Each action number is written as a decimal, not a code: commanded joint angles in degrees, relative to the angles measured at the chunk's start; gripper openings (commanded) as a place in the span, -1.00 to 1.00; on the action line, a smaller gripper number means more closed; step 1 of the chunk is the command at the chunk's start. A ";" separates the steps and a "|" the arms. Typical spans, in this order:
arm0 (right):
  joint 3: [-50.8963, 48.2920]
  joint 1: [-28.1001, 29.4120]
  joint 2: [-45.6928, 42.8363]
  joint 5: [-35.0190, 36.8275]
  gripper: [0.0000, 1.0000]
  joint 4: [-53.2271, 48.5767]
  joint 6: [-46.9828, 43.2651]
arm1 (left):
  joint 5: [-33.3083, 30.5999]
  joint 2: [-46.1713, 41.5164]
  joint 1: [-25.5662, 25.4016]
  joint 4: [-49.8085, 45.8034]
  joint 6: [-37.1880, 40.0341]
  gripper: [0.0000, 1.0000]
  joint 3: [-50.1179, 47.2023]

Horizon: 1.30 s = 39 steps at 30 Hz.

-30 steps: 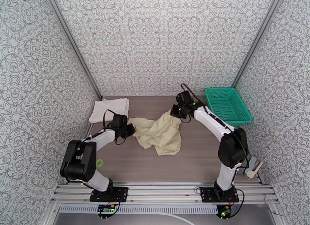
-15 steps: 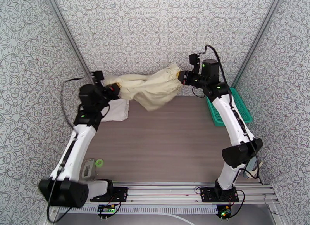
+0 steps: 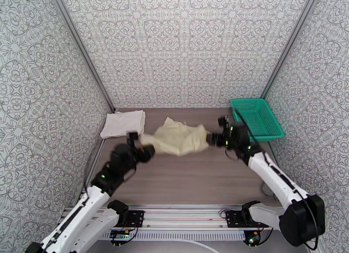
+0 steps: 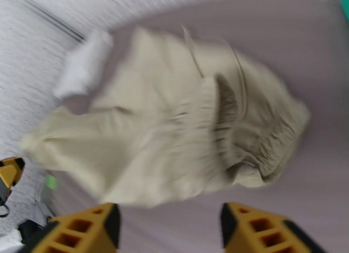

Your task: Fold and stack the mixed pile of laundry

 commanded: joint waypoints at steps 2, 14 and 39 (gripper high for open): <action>-4.52 -1.92 -7.33 10.10 0.68 -2.13 11.02 | -7.20 -2.83 -1.02 -7.19 -9.04 0.38 0.03; 17.30 -1.49 15.83 -1.19 0.50 -11.87 13.79 | 6.42 28.40 14.83 -3.94 0.93 0.66 12.98; 24.28 2.78 27.96 3.01 -0.98 -18.56 5.71 | 14.30 41.49 17.35 10.39 -0.90 -0.61 9.15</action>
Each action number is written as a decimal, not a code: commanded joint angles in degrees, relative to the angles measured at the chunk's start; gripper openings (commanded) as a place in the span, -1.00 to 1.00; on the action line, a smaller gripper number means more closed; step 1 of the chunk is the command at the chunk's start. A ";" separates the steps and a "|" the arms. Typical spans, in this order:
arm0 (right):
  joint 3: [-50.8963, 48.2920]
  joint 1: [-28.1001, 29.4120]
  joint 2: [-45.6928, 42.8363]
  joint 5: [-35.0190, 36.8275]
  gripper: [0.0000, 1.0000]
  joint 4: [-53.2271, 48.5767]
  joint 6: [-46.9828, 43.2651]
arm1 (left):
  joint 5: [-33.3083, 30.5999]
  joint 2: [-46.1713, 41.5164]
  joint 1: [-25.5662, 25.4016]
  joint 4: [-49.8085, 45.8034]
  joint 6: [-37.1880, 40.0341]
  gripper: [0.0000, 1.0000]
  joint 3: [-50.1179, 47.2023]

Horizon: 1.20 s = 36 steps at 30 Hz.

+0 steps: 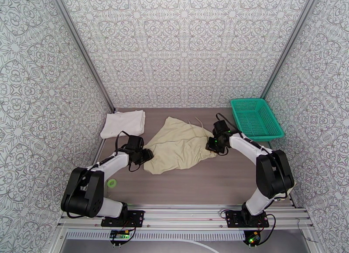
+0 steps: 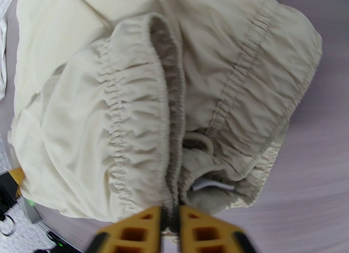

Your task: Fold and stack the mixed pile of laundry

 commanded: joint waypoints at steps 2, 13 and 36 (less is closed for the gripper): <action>-3.83 0.47 -5.23 -1.93 -1.00 1.82 -0.48 | 1.88 -3.81 -0.39 5.28 -1.56 -0.82 -3.34; -23.34 -0.24 -28.20 -4.67 -0.88 9.65 -0.44 | 1.83 -19.13 -0.94 -1.04 -2.77 -1.00 -8.35; -8.11 -2.27 -22.85 0.52 0.18 -13.69 -0.46 | 3.13 -14.20 -0.77 -4.20 -0.72 -0.24 -8.10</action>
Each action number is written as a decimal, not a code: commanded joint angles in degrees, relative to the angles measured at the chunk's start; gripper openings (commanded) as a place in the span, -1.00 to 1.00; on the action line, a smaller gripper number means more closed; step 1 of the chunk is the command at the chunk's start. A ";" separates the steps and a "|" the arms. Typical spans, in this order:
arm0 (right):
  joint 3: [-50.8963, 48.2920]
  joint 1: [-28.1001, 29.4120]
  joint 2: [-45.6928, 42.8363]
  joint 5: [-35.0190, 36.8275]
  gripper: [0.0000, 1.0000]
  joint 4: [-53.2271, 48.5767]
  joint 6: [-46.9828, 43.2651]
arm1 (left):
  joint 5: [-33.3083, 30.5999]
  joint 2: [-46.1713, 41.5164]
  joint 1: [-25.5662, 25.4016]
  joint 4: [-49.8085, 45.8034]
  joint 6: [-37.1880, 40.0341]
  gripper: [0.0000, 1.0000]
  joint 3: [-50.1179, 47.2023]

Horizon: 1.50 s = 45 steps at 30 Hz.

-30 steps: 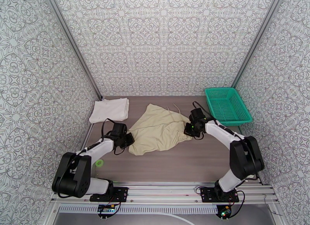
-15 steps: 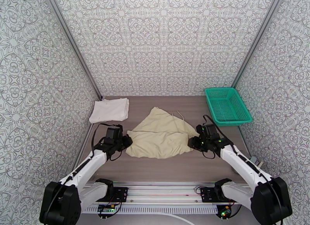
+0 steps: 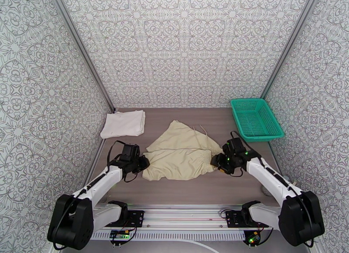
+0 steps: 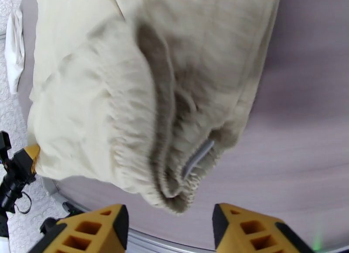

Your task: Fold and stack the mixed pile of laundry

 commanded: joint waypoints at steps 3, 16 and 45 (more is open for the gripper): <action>9.83 0.42 10.21 0.28 0.17 -1.35 -9.11 | 0.60 1.24 1.03 -0.59 1.72 0.04 0.99; 23.84 1.50 33.41 -1.19 -0.06 4.03 -19.37 | 1.19 18.15 5.59 1.64 7.34 0.50 10.53; 21.63 3.52 33.43 -2.06 -0.48 3.75 -27.57 | 4.05 31.16 4.13 7.37 7.72 -0.38 17.99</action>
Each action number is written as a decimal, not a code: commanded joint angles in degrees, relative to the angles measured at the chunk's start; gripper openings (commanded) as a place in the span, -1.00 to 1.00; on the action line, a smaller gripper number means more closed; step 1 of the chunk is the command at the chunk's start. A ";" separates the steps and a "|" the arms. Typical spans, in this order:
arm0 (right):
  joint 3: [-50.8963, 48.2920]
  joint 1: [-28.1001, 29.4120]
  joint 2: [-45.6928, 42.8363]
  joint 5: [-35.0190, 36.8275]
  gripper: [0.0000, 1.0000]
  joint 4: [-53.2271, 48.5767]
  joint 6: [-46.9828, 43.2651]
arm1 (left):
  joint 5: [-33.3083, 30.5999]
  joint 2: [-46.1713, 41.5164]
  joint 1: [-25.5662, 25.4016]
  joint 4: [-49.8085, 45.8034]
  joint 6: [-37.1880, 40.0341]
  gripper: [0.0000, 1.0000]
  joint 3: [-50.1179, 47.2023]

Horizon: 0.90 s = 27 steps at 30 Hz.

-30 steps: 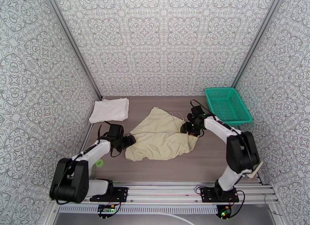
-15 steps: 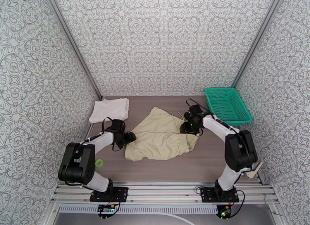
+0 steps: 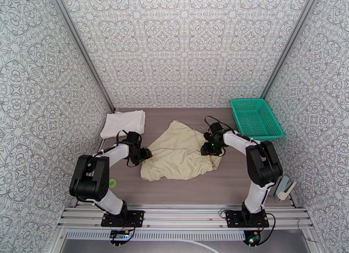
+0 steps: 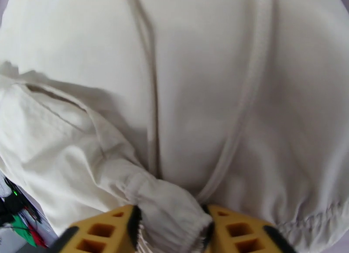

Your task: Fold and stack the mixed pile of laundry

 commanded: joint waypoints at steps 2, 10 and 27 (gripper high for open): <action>3.19 0.35 -3.84 0.58 -0.74 -0.50 -2.28 | 4.52 3.95 -1.46 14.09 1.07 -0.60 0.23; 2.13 0.35 -14.59 3.95 -0.89 -2.50 -3.29 | 4.20 -3.57 -2.00 10.05 1.95 -0.92 0.02; -7.68 -2.05 -42.61 11.45 -1.00 14.44 -11.62 | 5.06 -25.63 -1.79 2.00 6.64 -1.00 11.36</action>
